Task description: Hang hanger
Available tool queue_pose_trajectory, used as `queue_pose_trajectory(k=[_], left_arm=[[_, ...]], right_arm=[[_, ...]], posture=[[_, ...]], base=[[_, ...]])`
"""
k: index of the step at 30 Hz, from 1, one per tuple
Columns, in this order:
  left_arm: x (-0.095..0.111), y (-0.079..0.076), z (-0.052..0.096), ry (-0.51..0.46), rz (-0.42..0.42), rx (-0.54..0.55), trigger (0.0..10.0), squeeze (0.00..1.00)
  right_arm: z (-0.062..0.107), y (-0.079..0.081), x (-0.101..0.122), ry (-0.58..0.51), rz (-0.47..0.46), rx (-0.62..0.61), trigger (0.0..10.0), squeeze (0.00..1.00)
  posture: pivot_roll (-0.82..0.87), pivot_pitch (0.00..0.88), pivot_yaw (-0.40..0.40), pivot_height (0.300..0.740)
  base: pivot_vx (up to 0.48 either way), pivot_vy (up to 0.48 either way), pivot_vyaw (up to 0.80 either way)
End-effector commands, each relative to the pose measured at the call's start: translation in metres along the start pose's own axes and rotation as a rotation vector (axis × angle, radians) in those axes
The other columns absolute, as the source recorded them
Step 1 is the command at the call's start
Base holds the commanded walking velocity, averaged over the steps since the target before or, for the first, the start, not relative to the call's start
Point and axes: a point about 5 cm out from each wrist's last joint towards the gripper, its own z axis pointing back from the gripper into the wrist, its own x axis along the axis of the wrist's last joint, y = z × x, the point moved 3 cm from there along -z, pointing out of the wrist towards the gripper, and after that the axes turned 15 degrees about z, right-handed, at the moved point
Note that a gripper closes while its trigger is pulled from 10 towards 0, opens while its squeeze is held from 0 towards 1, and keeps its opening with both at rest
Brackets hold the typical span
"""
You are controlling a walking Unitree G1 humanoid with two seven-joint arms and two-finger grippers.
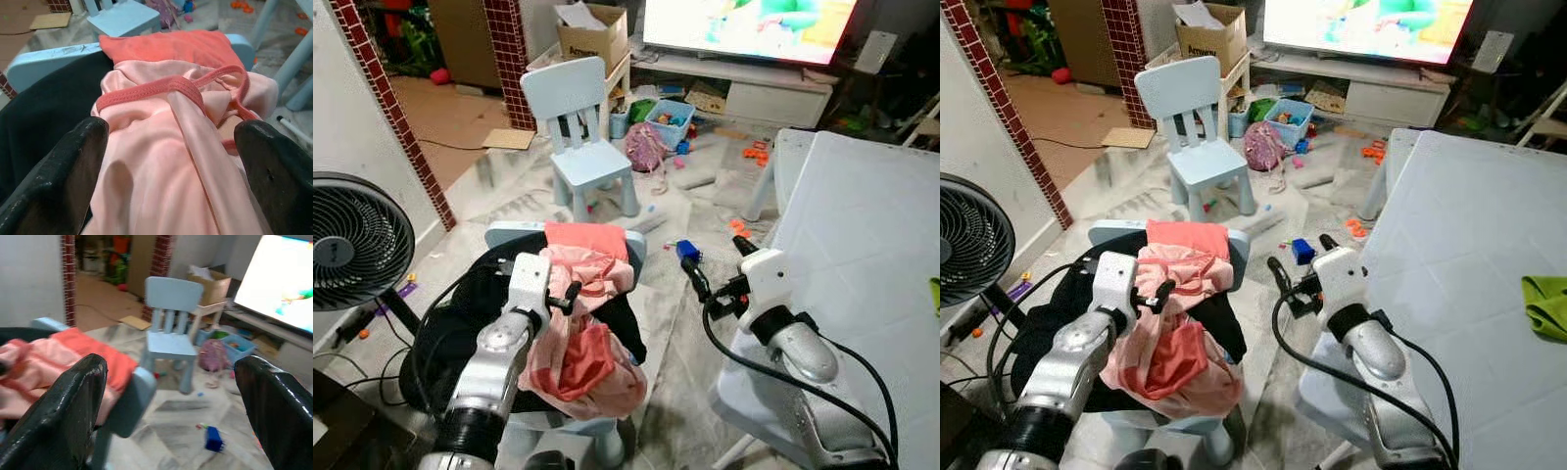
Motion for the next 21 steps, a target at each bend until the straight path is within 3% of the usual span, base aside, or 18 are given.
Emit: queue_pose_trajectory(k=[1, 2, 3, 4, 11, 21], left_arm=[[-0.005, -0.002, -0.005, 0.051, -0.026, -0.016, 10.0, 0.0], [-0.008, -0.002, -0.006, 0.063, -0.031, -0.016, 4.7, 0.0], [-0.01, -0.003, -0.007, 0.072, -0.035, -0.016, 4.7, 0.0], [-0.013, -0.003, -0.008, 0.085, -0.037, -0.018, 0.0, 0.0], [-0.028, 0.004, -0.006, 0.138, -0.041, 0.008, 0.0, 0.0], [-0.025, 0.05, 0.009, 0.07, -0.022, 0.217, 0.0, 0.0]], right_arm=[[0.004, 0.007, 0.005, -0.005, -0.002, 0.067, 10.0, 0.0], [0.007, 0.009, 0.005, -0.005, 0.015, 0.092, 10.0, 0.0], [0.009, 0.011, 0.005, -0.006, 0.028, 0.109, 10.0, 0.0], [0.01, 0.012, 0.004, -0.002, 0.043, 0.12, 10.0, 0.0], [0.011, 0.01, 0.002, 0.015, 0.044, 0.099, 10.0, 0.0], [0.005, 0.011, 0.004, 0.006, 0.054, 0.105, 10.0, 0.0]], posture=[[-0.06, 0.0, -0.003, 0.74], [-0.07, 0.0, 0.003, 0.74], [-0.07, 0.0, 0.005, 0.74], [-0.07, 0.0, 0.006, 0.74], [-0.08, 0.0, 0.008, 0.74], [-0.04, 0.0, -0.001, 0.74]], base=[[0.0, 0.0, 0.0], [0.0, 0.0, 0.0], [0.0, 0.0, 0.0], [0.0, 0.0, 0.0], [0.0, 0.0, 0.0], [0.0, 0.0, 0.0]])
